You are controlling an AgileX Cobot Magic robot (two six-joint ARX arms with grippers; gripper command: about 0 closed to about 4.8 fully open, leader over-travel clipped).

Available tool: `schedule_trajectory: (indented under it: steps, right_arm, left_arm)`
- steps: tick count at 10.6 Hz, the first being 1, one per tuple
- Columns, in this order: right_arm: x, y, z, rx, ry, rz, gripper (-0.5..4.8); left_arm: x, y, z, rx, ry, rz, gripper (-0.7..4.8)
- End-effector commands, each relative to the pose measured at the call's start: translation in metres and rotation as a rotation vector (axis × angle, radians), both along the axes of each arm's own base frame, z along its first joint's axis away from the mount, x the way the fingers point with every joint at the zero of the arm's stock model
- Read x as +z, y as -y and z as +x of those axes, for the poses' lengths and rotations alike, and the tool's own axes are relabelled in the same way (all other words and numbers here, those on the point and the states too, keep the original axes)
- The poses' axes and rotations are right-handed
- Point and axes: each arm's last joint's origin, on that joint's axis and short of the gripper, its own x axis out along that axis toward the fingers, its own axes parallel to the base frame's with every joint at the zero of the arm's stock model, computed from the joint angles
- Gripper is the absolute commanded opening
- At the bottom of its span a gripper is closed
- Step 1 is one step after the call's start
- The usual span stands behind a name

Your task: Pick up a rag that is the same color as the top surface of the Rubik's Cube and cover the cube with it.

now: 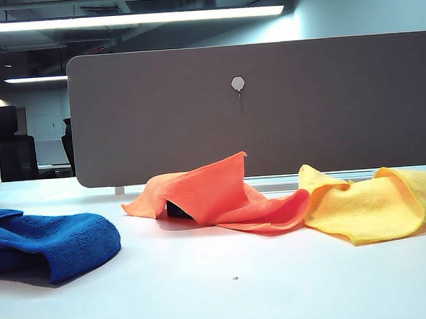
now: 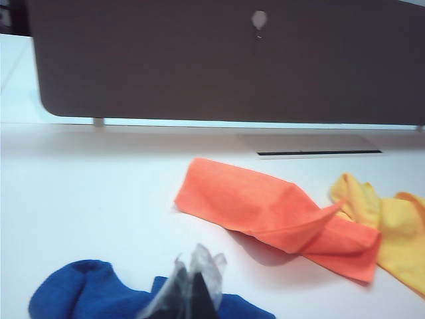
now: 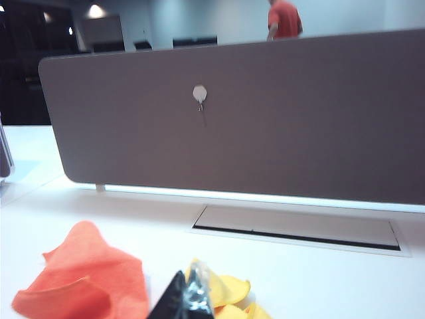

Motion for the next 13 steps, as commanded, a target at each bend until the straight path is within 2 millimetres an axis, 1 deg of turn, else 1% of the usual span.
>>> schedule_trajectory:
  steps: [1, 3, 4, 5, 6, 8, 9, 11, 12, 13]
  right_arm:
    - [-0.012, 0.001, 0.009, -0.052, 0.069, 0.018, -0.01]
    - [-0.022, 0.003, 0.014, -0.111, 0.058, 0.029, 0.0]
    - [-0.026, 0.004, 0.015, -0.156, 0.036, 0.033, 0.0]
    - [-0.029, 0.007, 0.016, -0.262, 0.004, 0.045, 0.0]
    - [-0.031, 0.009, 0.016, -0.329, -0.01, 0.054, 0.0]
    - [-0.03, 0.009, 0.016, -0.343, -0.006, 0.057, 0.0]
    - [-0.034, 0.009, 0.019, -0.342, 0.036, 0.063, -0.01]
    - [-0.044, 0.008, 0.023, -0.302, 0.105, 0.069, -0.01]
    - [-0.056, 0.006, 0.026, -0.243, 0.132, 0.06, -0.01]
    - [-0.059, 0.005, 0.027, -0.2, 0.105, 0.034, -0.01]
  left_arm:
    - [0.002, -0.001, 0.0, 0.047, 0.015, 0.002, -0.06]
    - [-0.006, -0.002, 0.004, 0.066, -0.008, 0.001, -0.05]
    - [-0.017, -0.002, 0.008, 0.066, -0.041, -0.001, -0.05]
    - [-0.035, -0.003, 0.014, 0.066, -0.089, -0.005, -0.05]
    - [-0.046, -0.003, 0.018, 0.069, -0.127, -0.04, -0.05]
    - [-0.05, -0.003, 0.019, 0.069, -0.141, -0.045, -0.06]
    - [-0.05, -0.003, 0.019, 0.07, -0.135, -0.044, -0.05]
    - [-0.05, -0.003, 0.019, 0.065, -0.14, -0.057, -0.06]
    - [-0.05, -0.002, 0.019, 0.035, -0.144, -0.072, -0.05]
    - [-0.05, -0.002, 0.018, 0.017, -0.144, -0.073, -0.05]
